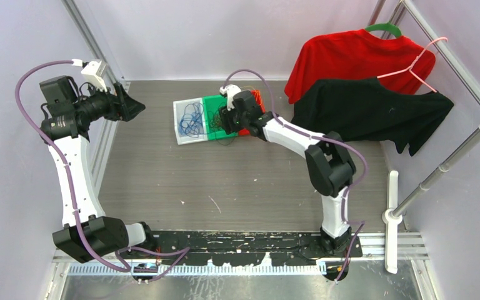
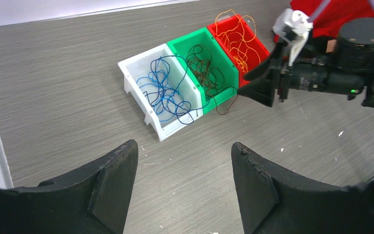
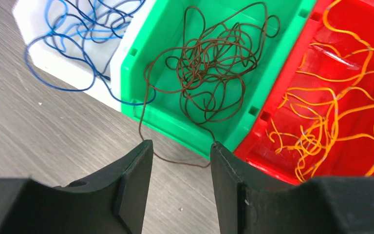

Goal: Untangle the cables
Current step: Place the cable in the bin.

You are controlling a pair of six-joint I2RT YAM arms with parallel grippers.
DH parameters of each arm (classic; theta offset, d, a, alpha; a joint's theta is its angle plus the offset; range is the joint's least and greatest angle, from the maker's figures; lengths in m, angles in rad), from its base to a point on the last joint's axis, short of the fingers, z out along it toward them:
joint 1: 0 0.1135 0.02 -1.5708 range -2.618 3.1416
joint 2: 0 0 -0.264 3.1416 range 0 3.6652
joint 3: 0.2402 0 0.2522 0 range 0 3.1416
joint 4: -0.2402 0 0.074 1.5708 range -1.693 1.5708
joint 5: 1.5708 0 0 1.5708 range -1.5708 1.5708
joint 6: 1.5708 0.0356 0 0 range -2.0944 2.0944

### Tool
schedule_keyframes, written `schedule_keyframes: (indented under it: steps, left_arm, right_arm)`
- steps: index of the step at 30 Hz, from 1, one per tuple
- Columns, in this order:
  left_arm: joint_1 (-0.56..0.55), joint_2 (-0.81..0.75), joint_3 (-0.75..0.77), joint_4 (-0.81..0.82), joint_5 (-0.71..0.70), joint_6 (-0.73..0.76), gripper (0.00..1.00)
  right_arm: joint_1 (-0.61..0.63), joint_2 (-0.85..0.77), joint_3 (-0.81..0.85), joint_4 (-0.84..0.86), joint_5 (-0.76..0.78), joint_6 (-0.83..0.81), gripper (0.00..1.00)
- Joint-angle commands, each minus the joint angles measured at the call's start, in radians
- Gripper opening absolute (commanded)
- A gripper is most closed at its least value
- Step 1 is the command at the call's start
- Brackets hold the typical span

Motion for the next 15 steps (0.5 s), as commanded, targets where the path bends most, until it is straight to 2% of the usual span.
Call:
schedule_keyframes:
  steps: [1, 6, 15]
  left_arm:
    - [0.008, -0.005, 0.012, 0.028, 0.037, -0.004, 0.7]
    - [0.008, -0.006, 0.012, 0.024, 0.038, -0.002, 0.7]
    - [0.008, -0.005, 0.012, 0.024, 0.038, -0.003, 0.7]
  right_arm:
    - [0.006, -0.154, -0.123, 0.134, 0.057, 0.098, 0.53]
    - [-0.001, -0.175, -0.216, 0.126, 0.082, 0.194, 0.53]
    - [-0.012, -0.098, -0.264, 0.19, 0.076, 0.399, 0.49]
